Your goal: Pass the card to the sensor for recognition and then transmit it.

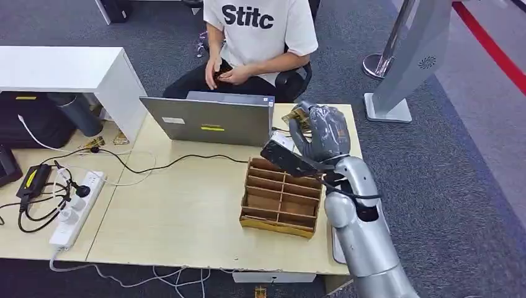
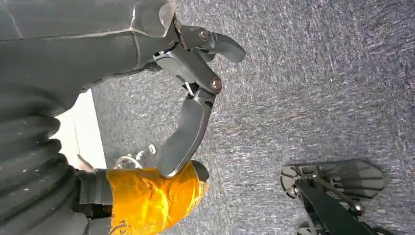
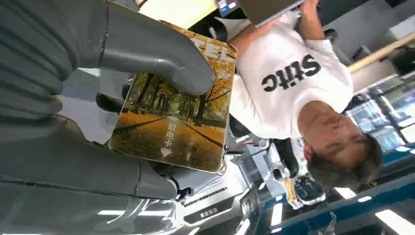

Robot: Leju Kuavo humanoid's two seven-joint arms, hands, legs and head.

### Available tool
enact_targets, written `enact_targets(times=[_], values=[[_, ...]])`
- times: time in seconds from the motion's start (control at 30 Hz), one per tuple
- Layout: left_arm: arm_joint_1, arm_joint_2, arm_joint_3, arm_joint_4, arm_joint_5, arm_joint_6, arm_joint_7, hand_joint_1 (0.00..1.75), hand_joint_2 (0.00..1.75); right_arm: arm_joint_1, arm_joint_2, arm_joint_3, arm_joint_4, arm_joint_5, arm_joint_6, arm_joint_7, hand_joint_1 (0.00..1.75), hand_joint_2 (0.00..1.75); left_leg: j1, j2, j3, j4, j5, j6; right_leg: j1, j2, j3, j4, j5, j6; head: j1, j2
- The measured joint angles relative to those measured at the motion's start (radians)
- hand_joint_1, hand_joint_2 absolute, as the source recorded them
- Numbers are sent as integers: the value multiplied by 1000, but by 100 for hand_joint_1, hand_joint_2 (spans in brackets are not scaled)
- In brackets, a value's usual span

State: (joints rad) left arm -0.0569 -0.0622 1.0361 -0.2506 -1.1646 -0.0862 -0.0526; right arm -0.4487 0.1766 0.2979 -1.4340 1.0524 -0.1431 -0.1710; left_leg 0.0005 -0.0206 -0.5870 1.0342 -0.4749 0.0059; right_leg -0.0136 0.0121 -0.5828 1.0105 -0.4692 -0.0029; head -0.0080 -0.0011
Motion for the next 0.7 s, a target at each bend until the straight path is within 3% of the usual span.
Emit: enact_targets(times=[0.2, 0.3, 0.4, 0.5, 0.7], values=[[4, -6, 32, 0, 46, 15, 8, 0, 175, 236, -41, -15, -239, -90, -111, -88, 175, 175, 0, -3, 0, 0, -3, 2, 0, -2, 1, -2, -3, 2, 0, 0], [11, -16, 64, 0, 76, 35, 7, 0, 175, 431, -44, -86, -387, -249, -186, -214, 175, 175, 0, -6, 0, 0, -6, 2, 0, -5, 2, -2, -6, 2, 0, 0], [18, -27, 94, 0, 85, 51, 8, 0, 175, 601, -27, -172, -486, -315, -188, -312, 175, 175, -1, -5, 0, 0, -8, 3, 0, -4, 2, -2, -7, 2, 0, 0], [19, -35, 110, 0, 71, 56, 9, 0, 175, 699, 16, -278, -529, -252, -188, -331, 175, 175, -1, -4, 0, 0, -9, 3, 0, -4, 2, -2, -8, 3, 0, 0], [18, -39, 124, 0, 52, 56, 19, 0, 175, 752, 59, -371, -543, -184, -195, -313, 175, 175, -1, -3, 2, 0, -8, 2, 0, -3, 3, -2, -7, 2, 0, 0]])
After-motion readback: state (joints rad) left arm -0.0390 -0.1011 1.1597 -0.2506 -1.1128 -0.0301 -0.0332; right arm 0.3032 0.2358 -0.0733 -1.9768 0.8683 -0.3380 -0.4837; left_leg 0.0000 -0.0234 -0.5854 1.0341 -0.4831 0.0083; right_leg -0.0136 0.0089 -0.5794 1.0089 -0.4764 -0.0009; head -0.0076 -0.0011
